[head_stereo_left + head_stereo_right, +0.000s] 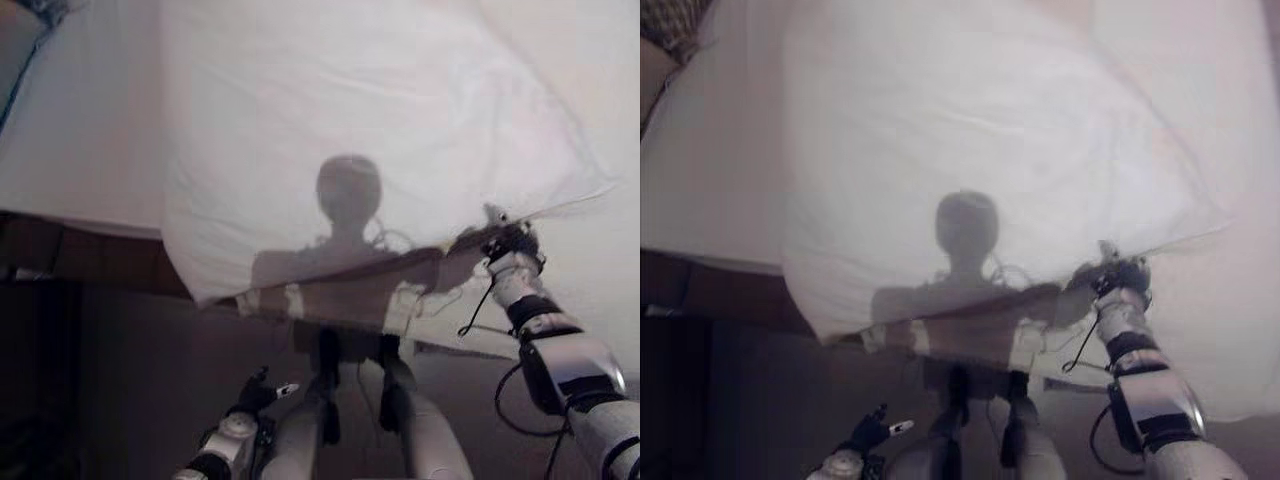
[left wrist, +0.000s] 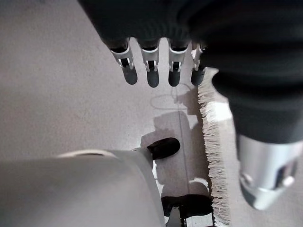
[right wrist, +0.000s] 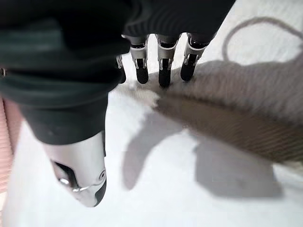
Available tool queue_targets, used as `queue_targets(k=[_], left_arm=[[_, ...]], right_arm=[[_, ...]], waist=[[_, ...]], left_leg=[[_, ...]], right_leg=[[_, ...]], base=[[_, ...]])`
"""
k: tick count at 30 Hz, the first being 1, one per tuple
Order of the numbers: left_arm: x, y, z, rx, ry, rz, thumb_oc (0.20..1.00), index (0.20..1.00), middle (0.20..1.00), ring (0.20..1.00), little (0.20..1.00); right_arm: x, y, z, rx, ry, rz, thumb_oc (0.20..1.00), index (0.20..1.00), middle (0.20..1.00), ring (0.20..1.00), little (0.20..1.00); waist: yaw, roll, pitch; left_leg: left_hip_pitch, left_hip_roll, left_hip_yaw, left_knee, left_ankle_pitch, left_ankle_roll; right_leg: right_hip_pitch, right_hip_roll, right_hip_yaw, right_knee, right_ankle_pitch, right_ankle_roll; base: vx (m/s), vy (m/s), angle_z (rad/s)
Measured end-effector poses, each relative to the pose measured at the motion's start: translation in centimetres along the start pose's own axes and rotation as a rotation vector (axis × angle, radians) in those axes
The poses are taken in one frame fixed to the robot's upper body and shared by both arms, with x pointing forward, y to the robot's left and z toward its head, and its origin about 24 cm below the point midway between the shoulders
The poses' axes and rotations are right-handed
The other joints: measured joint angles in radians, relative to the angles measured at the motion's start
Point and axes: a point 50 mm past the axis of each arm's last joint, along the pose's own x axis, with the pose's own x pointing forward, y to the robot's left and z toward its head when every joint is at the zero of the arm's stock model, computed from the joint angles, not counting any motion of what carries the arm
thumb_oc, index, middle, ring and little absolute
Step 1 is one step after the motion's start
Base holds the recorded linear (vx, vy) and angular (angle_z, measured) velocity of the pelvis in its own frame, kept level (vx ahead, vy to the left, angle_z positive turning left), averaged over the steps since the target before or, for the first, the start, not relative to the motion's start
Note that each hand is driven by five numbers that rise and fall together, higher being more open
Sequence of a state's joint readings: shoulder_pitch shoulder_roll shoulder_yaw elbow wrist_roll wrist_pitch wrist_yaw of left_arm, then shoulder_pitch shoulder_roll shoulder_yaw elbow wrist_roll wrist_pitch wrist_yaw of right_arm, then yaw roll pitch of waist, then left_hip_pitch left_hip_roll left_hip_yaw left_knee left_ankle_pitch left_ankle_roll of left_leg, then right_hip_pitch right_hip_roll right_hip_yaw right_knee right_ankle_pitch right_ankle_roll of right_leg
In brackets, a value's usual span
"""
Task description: Make the bed
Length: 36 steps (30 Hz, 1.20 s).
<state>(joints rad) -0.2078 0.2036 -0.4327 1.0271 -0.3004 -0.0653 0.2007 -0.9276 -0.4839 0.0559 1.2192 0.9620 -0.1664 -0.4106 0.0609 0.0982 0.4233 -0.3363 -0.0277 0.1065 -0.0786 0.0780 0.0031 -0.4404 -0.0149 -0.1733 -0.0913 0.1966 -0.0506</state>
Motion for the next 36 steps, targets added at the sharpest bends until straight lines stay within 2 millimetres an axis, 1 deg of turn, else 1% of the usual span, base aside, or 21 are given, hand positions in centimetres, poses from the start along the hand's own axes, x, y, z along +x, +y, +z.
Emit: queue_targets(k=[2, 3, 4, 7, 8, 11, 12, 13, 14, 15, 16, 17, 18, 19, 20, 24, 28, 31, 32, 34, 36], left_arm=[[0.0, -0.2, 0.4, -0.026, -0.019, 0.003, 1.0, 1.0, 1.0, 1.0, 1.0], [0.0, -0.3, 0.5, -0.032, -0.02, 0.005, 1.0, 1.0, 1.0, 1.0, 1.0], [0.0, -0.5, 0.9, -0.027, -0.043, 0.001, 1.0, 1.0, 1.0, 1.0, 1.0], [0.0, -0.7, 1.8, -0.037, -0.084, -0.004, 1.0, 1.0, 1.0, 1.0, 1.0], [0.0, -0.8, 2.2, -0.046, -0.102, -0.004, 1.0, 1.0, 1.0, 1.0, 1.0], [0.0, -1.0, 2.7, -0.059, -0.119, -0.005, 1.0, 1.0, 1.0, 1.0, 1.0], [0.0, -1.2, 2.9, -0.054, -0.13, -0.014, 1.0, 1.0, 1.0, 1.0, 1.0], [0.0, -1.4, 3.2, -0.049, -0.137, -0.018, 1.0, 1.0, 1.0, 1.0, 1.0], [0.0, -1.8, 3.6, -0.053, -0.149, -0.03, 1.0, 1.0, 1.0, 1.0, 1.0], [0.0, -1.9, 3.7, -0.061, -0.153, -0.033, 1.0, 1.0, 1.0, 1.0, 1.0], [-0.1, -2.1, 4.0, -0.067, -0.163, -0.038, 1.0, 1.0, 1.0, 1.0, 1.0], [-0.1, -2.3, 4.3, -0.07, -0.171, -0.041, 1.0, 1.0, 1.0, 1.0, 1.0], [-0.1, -2.4, 4.7, -0.074, -0.184, -0.047, 1.0, 1.0, 1.0, 1.0, 1.0], [-0.1, -2.4, 4.8, -0.077, -0.19, -0.048, 1.0, 1.0, 1.0, 1.0, 1.0], [-0.1, -2.5, 5.1, -0.084, -0.203, -0.046, 1.0, 1.0, 1.0, 1.0, 1.0], [-0.2, -2.7, 5.4, -0.086, -0.217, -0.053, 1.0, 1.0, 1.0, 1.0, 1.0], [-0.2, -2.7, 5.6, -0.094, -0.219, -0.049, 1.0, 1.0, 1.0, 1.0, 1.0], [-0.1, -2.8, 6.3, -0.076, -0.242, -0.056, 1.0, 1.0, 1.0, 1.0, 1.0], [-0.2, -3.1, 6.7, -0.064, -0.257, -0.07, 1.0, 1.0, 1.0, 1.0, 1.0], [-0.5, -3.8, 7.6, -0.044, -0.296, -0.112, 1.0, 1.0, 1.0, 1.0, 1.0], [-0.8, -4.3, 8.3, -0.04, -0.331, -0.148, 1.0, 1.0, 1.0, 1.0, 1.0]], right_arm=[[0.1, 0.3, 1.0, -0.072, -0.034, -0.008, 1.0, 1.0, 1.0, 1.0, 1.0], [0.2, 0.3, 1.1, -0.09, -0.04, -0.011, 1.0, 1.0, 1.0, 1.0, 1.0], [0.3, 0.3, 1.7, -0.175, -0.065, -0.025, 1.0, 1.0, 1.0, 1.0, 1.0], [0.5, 0.2, 3.0, -0.215, -0.101, -0.057, 1.0, 1.0, 1.0, 1.0, 1.0], [0.7, 0.1, 4.1, -0.209, -0.122, -0.078, 1.0, 1.0, 1.0, 1.0, 1.0], [0.8, 0.2, 6.1, -0.207, -0.166, -0.095, 1.0, 1.0, 1.0, 1.0, 1.0], [0.8, 0.5, 7.6, -0.204, -0.202, -0.104, 1.0, 1.0, 1.0, 1.0, 1.0], [0.8, 0.5, 8.2, -0.197, -0.217, -0.108, 1.0, 1.0, 1.0, 1.0, 1.0], [0.7, 0.8, 9.4, -0.188, -0.243, -0.106, 1.0, 1.0, 1.0, 1.0, 1.0], [0.6, 1.1, 9.9, -0.182, -0.256, -0.101, 1.0, 1.0, 1.0, 1.0, 1.0], [0.3, 1.9, 10.8, -0.167, -0.275, -0.086, 1.0, 1.0, 1.0, 1.0, 1.0], [0.2, 2.2, 11.3, -0.171, -0.29, -0.081, 0.871, 0.871, 0.871, 0.871, 0.871], [0.1, 2.4, 12.1, -0.173, -0.31, -0.076, 0.304, 0.304, 0.304, 0.304, 0.304], [0.0, 2.5, 12.3, -0.176, -0.318, -0.072, 0.2, 0.2, 0.2, 0.2, 0.2], [-0.2, 3.1, 12.8, -0.199, -0.337, -0.057, 0.2, 0.2, 0.2, 0.2, 0.2], [-0.5, 3.9, 13.2, -0.19, -0.356, -0.021, 0.2, 0.2, 0.2, 0.2, 0.2], [-1.0, 5.2, 13.2, -0.11, -0.36, 0.031, 0.2, 0.2, 0.2, 0.2, 0.2], [-2.0, 7.0, 13.1, 0.001, -0.372, 0.115, 0.2, 0.2, 0.2, 0.2, 0.2], [-2.4, 7.8, 13.1, 0.038, -0.376, 0.15, 0.2, 0.2, 0.2, 0.2, 0.2], [-3.3, 9.1, 12.9, 0.093, -0.385, 0.221, 0.2, 0.2, 0.2, 0.2, 0.2], [-3.6, 9.5, 12.7, 0.098, -0.39, 0.242, 0.2, 0.2, 0.2, 0.2, 0.2]], waist=[[0.006, 0.004, 0.005], [0.007, 0.005, 0.006], [0.007, 0.005, 0.008], [0.006, 0.008, 0.017], [0.008, 0.009, 0.018], [0.01, 0.011, 0.027], [0.009, 0.016, 0.033], [0.01, 0.019, 0.042], [0.01, 0.024, 0.062], [0.009, 0.025, 0.064], [0.007, 0.025, 0.066], [0.007, 0.025, 0.068], [0.009, 0.025, 0.071], [0.009, 0.025, 0.071], [0.007, 0.026, 0.075], [0.008, 0.025, 0.076], [0.003, 0.025, 0.076], [-0.008, 0.022, 0.078], [-0.016, 0.023, 0.079], [-0.018, 0.021, 0.089], [-0.02, 0.021, 0.089]], left_leg=[[-0.024, -0.002, -0.001, 0.0, 0.003, 0.001], [-0.027, -0.003, -0.001, 0.0, 0.004, 0.002], [-0.044, -0.005, -0.005, 0.002, 0.006, 0.002], [-0.073, -0.007, -0.012, -0.006, 0.02, 0.002], [-0.096, -0.009, -0.015, -0.007, 0.027, 0.002], [-0.139, -0.01, -0.026, -0.007, 0.041, 0.0], [-0.165, -0.011, -0.028, -0.008, 0.05, -0.001], [-0.168, -0.011, -0.028, -0.008, 0.053, -0.002], [-0.174, -0.01, -0.03, -0.008, 0.058, -0.003], [-0.184, -0.01, -0.031, -0.008, 0.06, -0.004], [-0.202, -0.01, -0.032, -0.008, 0.064, -0.007], [-0.212, -0.009, -0.033, -0.008, 0.069, -0.009], [-0.227, -0.007, -0.036, -0.008, 0.075, -0.012], [-0.232, -0.005, -0.039, -0.008, 0.078, -0.014], [-0.237, -0.003, -0.051, -0.008, 0.082, -0.018], [-0.241, -0.001, -0.063, -0.009, 0.084, -0.022], [-0.24, -0.004, -0.062, -0.009, 0.085, -0.02], [-0.225, -0.006, -0.06, -0.009, 0.088, -0.017], [-0.21, -0.007, -0.06, -0.009, 0.09, -0.017], [-0.162, -0.006, -0.06, -0.009, 0.089, -0.019], [-0.133, -0.006, -0.062, -0.01, 0.088, -0.02]], right_leg=[[-0.023, -0.002, -0.001, 0.0, 0.002, -0.002], [-0.027, -0.003, -0.002, 0.0, 0.002, -0.002], [-0.043, -0.005, -0.004, 0.0, 0.002, -0.001], [-0.072, -0.008, -0.003, 0.0, 0.008, 0.007], [-0.094, -0.009, -0.003, 0.0, 0.011, 0.011], [-0.136, -0.01, -0.003, 0.0, 0.021, 0.023], [-0.162, -0.01, -0.003, 0.0, 0.028, 0.027], [-0.166, -0.01, -0.003, 0.0, 0.032, 0.024], [-0.171, -0.01, -0.004, 0.0, 0.035, 0.023], [-0.18, -0.01, -0.005, 0.0, 0.037, 0.025], [-0.2, -0.009, -0.006, 0.0, 0.038, 0.027], [-0.21, -0.008, -0.005, 0.0, 0.04, 0.029], [-0.223, -0.006, -0.005, 0.0, 0.044, 0.029], [-0.228, -0.005, -0.008, 0.0, 0.045, 0.029], [-0.231, -0.003, -0.016, 0.0, 0.046, 0.029], [-0.231, -0.002, -0.025, 0.0, 0.047, 0.03], [-0.23, -0.004, -0.024, 0.0, 0.053, 0.031], [-0.216, -0.006, -0.024, 0.001, 0.061, 0.025], [-0.201, -0.007, -0.023, 0.001, 0.064, 0.022], [-0.153, -0.007, -0.023, 0.001, 0.064, 0.021], [-0.123, -0.007, -0.023, 0.001, 0.063, 0.022]], base=[[-0.01, -0.032, 0.02], [-0.02, -0.027, 0.04], [-0.02, -0.006, 0.05], [0.0, -0.015, 0.07], [-0.01, -0.025, 0.08], [0.0, -0.013, 0.02], [0.0, 0.0, 0.0], [-0.01, -0.035, 0.02], [0.0, 0.0, 0.0], [0.0, 0.0, 0.0], [0.0, 0.0, 0.0], [-0.01, -0.042, 0.01], [-0.01, -0.035, 0.05], [-0.01, -0.032, 0.1], [0.0, -0.009, 0.09], [0.0, 0.008, 0.07], [-0.01, 0.013, 0.01], [-0.02, 0.031, 0.0], [-0.05, 0.053, 0.0], [-0.02, 0.046, 0.01], [-0.03, 0.06, 0.05]])
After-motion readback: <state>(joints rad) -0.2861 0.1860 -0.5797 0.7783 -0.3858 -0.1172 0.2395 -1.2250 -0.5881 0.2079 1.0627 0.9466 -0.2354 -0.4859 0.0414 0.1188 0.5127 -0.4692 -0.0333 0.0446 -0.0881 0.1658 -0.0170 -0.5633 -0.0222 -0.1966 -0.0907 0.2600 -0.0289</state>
